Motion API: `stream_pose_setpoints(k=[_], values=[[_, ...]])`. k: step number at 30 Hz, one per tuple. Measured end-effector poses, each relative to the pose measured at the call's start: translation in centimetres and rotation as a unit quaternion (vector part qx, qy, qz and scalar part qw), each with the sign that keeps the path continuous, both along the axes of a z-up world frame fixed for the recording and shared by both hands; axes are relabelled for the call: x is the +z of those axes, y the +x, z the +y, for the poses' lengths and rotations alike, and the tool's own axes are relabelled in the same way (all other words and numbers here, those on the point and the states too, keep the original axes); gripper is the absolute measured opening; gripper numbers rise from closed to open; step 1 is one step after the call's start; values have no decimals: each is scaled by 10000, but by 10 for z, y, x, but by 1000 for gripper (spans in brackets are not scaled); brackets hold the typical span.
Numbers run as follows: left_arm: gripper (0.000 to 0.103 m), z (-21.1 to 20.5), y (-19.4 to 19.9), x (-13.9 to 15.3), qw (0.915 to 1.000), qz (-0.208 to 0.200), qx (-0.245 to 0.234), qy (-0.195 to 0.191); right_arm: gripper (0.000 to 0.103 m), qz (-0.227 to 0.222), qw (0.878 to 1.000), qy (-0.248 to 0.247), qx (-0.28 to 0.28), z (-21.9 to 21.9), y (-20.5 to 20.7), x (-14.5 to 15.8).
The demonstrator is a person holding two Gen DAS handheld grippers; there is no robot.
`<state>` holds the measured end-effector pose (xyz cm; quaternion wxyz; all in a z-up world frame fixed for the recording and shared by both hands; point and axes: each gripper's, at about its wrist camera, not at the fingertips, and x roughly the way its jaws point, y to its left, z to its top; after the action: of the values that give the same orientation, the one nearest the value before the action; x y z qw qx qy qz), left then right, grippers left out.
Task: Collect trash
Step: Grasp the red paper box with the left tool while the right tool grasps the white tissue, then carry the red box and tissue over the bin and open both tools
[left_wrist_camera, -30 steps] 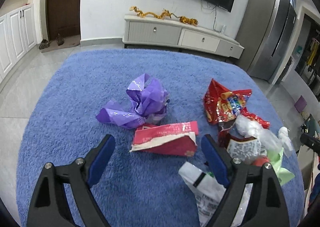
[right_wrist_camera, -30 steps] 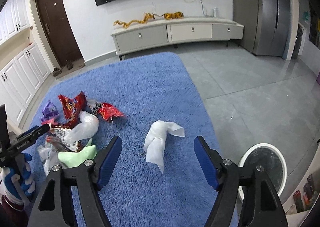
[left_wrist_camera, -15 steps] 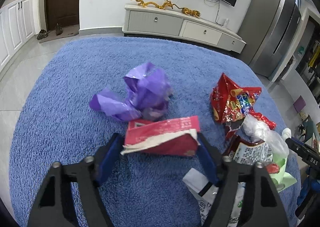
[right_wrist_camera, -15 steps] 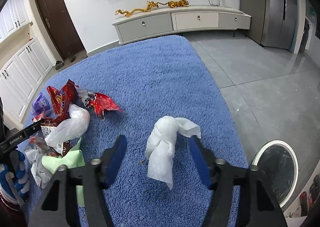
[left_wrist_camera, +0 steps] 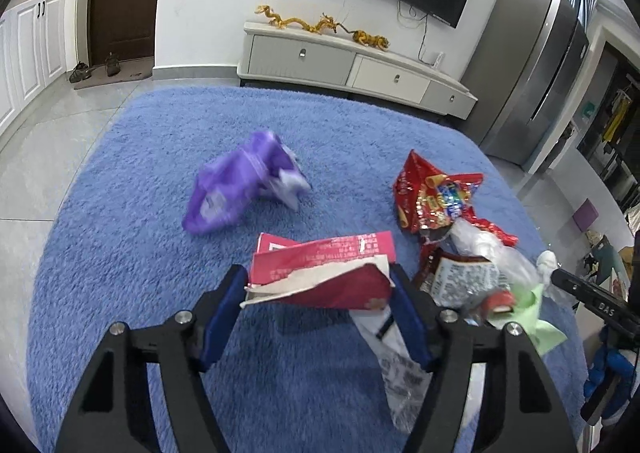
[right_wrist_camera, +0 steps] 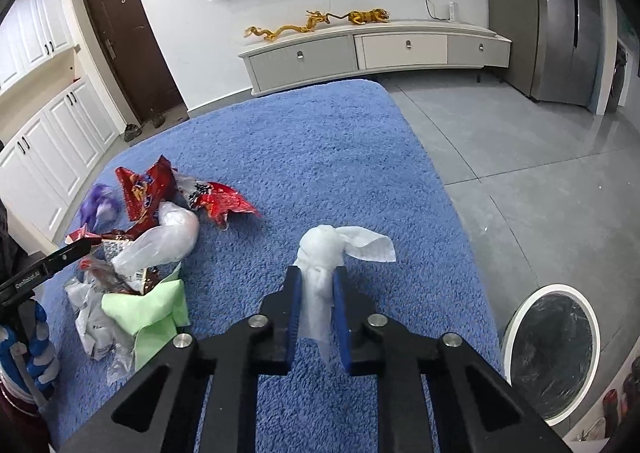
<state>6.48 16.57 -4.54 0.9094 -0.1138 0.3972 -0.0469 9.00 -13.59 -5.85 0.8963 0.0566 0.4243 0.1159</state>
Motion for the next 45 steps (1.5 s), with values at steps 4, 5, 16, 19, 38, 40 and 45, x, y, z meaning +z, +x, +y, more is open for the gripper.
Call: stream_pose_setpoints(k=[4,5,16,19,38,40,45], values=[[68,1,-18,14,9999,-147,-8,-2,10,-35,10000,57,45,-1,-7,3],[68,1,-23,17,9998,-187,-6,1,10,-50,10000,62,53,-1,-10,4],[68,-11,-61,59,9981,-591,-110,-113,9,-420,9989,223,58,-11,-39,29],[68,-27,-67,72,9972,-707,-249,-57,9,-578,9979,295,35,-17,-49,41],[68,-230,-59,131,9735,-1130,-1978,177,9,-1549,9822,565,-897,-146,-124,100],[68,-268,-52,130,9681,-1065,-2259,191,9,-1510,9803,586,-1131,-172,-127,93],[68,-354,-33,113,9548,-802,-2852,230,9,-1262,9755,602,-1697,-234,-135,67]])
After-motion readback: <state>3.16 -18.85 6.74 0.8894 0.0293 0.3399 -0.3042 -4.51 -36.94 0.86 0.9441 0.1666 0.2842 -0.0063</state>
